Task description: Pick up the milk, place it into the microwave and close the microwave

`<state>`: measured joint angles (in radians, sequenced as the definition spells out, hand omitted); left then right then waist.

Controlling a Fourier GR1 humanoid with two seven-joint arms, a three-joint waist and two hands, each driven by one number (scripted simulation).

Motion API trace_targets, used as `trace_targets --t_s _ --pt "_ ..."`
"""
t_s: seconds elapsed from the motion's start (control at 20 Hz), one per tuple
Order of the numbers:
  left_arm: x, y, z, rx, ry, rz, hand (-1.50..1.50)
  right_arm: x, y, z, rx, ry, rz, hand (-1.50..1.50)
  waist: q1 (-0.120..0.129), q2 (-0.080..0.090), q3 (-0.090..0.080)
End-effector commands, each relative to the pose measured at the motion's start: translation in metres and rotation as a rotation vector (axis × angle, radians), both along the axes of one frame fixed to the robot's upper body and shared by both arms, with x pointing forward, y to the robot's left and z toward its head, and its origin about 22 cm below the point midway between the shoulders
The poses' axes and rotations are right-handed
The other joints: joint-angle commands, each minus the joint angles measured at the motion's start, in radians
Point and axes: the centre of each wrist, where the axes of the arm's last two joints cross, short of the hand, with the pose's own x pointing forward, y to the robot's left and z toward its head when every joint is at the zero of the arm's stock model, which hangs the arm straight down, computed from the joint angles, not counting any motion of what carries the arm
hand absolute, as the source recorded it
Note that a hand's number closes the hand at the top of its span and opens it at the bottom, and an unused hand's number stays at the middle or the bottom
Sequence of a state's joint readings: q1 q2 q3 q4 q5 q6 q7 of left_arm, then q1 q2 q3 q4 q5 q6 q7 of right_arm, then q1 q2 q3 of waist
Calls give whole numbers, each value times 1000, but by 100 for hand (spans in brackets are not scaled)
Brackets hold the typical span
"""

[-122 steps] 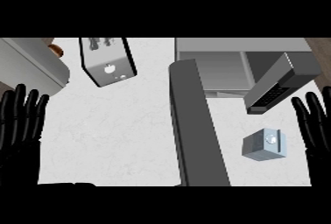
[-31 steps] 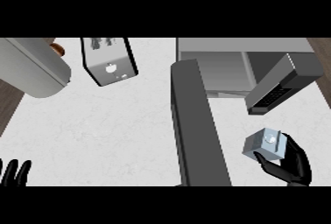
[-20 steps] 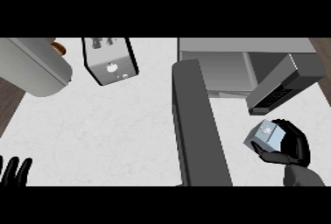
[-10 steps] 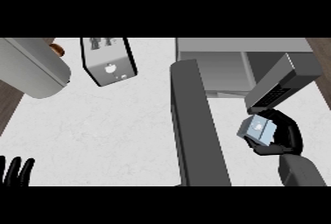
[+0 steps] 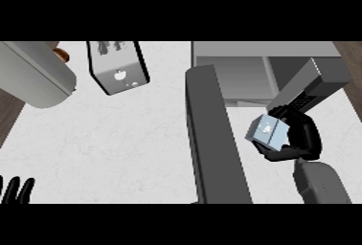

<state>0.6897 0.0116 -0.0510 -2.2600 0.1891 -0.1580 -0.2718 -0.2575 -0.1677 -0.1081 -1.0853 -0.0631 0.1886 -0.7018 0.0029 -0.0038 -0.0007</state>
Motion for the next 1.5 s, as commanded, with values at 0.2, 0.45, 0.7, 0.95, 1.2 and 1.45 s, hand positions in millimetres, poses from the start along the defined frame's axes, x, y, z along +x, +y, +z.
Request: trace_targets --t_s 0.2,0.45,0.7,0.95,1.2,1.45 --pt "2 16 27 12 -8 15 -150 44 46 33 -88 13 -59 150 11 6 1" --pt "3 17 6 11 13 -3 -150 79 57 42 -135 70 -48 150 18 7 1" --pt "-2 18 3 13 1 -7 -150 114 73 58 -122 69 -41 150 35 12 2" --pt "14 31 -9 10 4 -24 -150 129 72 61 -161 64 -44 150 45 20 2" --pt "22 26 -12 12 -12 -64 -150 140 84 75 -214 39 -122 150 73 33 3" --pt "33 23 -4 14 -34 -89 -150 149 88 90 -289 -21 -175 150 95 46 3"
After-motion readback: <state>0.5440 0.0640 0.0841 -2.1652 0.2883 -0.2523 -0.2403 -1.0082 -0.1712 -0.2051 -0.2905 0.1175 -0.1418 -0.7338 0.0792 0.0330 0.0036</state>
